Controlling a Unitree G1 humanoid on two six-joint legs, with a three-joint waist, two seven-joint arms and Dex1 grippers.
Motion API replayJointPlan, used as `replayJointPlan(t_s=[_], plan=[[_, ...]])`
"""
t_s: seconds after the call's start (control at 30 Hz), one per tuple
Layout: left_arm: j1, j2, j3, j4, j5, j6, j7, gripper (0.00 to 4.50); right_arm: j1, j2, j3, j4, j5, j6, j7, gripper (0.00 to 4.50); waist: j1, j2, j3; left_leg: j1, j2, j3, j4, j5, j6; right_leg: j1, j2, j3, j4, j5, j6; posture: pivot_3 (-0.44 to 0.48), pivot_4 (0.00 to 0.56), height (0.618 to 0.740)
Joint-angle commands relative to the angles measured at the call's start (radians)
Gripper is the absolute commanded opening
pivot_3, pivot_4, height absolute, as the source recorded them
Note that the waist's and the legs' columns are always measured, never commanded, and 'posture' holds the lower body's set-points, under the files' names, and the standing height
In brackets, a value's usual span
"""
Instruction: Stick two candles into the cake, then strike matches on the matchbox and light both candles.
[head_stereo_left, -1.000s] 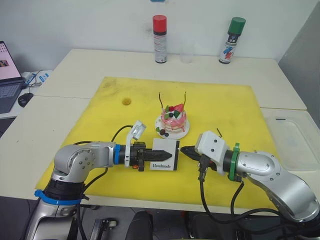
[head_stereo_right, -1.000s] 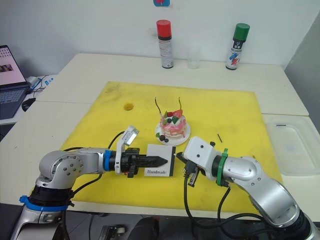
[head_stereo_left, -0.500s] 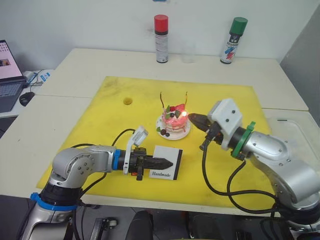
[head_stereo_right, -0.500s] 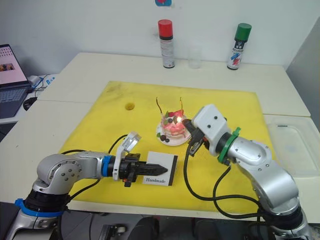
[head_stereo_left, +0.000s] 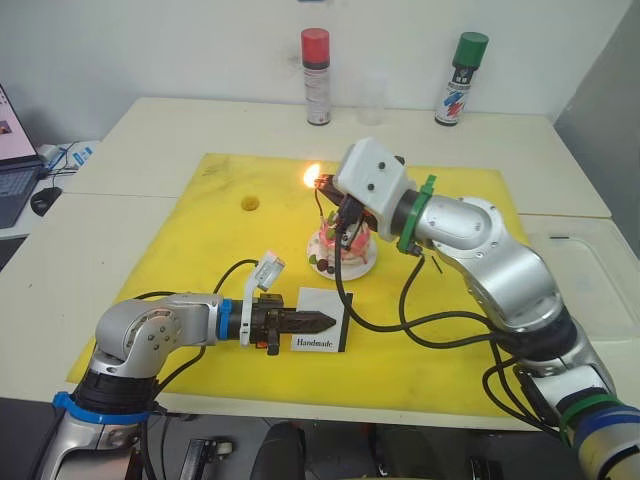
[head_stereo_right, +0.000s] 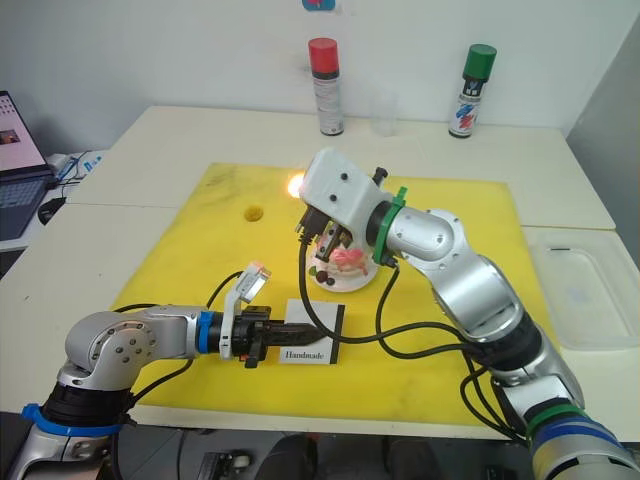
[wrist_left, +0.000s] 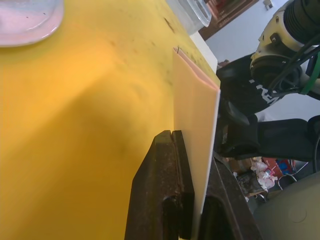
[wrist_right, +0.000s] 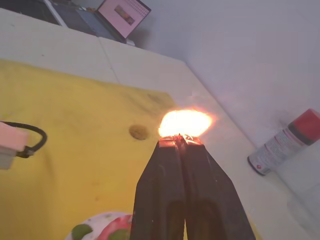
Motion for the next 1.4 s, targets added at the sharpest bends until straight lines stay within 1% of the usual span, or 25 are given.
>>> replayJointPlan(t_s=[0.03, 0.43, 0.7, 1.4], plan=[[0.01, -0.001, 0.026, -0.03, -0.014, -0.015, 0.006, 0.0, -0.017, 0.009, -0.011, 0.014, -0.053, -0.061, -0.001, 0.02, 0.001, 0.0, 0.0, 0.0, 0.0, 0.0, 0.0, 0.0, 0.0, -0.001, 0.0, 0.0, 0.0, 0.0, 0.0, 0.0, 0.15, 0.724], [0.018, -0.007, 0.027, -0.031, -0.014, -0.031, 0.01, 0.0, 0.024, 0.016, 0.0, 0.003, -0.118, -0.05, 0.05, 0.02, -0.001, 0.0, 0.0, -0.001, 0.0, 0.001, 0.0, 0.0, 0.0, -0.002, 0.0, 0.0, 0.002, 0.0, 0.0, 0.0, 0.15, 0.724], [0.012, -0.01, 0.022, -0.022, -0.01, -0.039, 0.007, 0.0, 0.019, 0.039, -0.007, 0.034, -0.159, -0.063, 0.051, 0.02, -0.002, 0.0, 0.0, -0.001, 0.0, 0.001, 0.0, 0.0, 0.0, -0.003, 0.0, 0.001, 0.003, 0.0, 0.0, 0.0, 0.15, 0.724], [0.013, -0.015, 0.015, -0.016, -0.003, -0.05, 0.003, 0.0, 0.055, 0.064, -0.011, 0.02, -0.192, -0.05, 0.08, 0.02, -0.002, 0.0, 0.0, -0.001, 0.0, 0.001, 0.0, 0.0, 0.0, -0.003, 0.0, 0.0, 0.003, 0.0, 0.0, 0.0, 0.15, 0.724]])
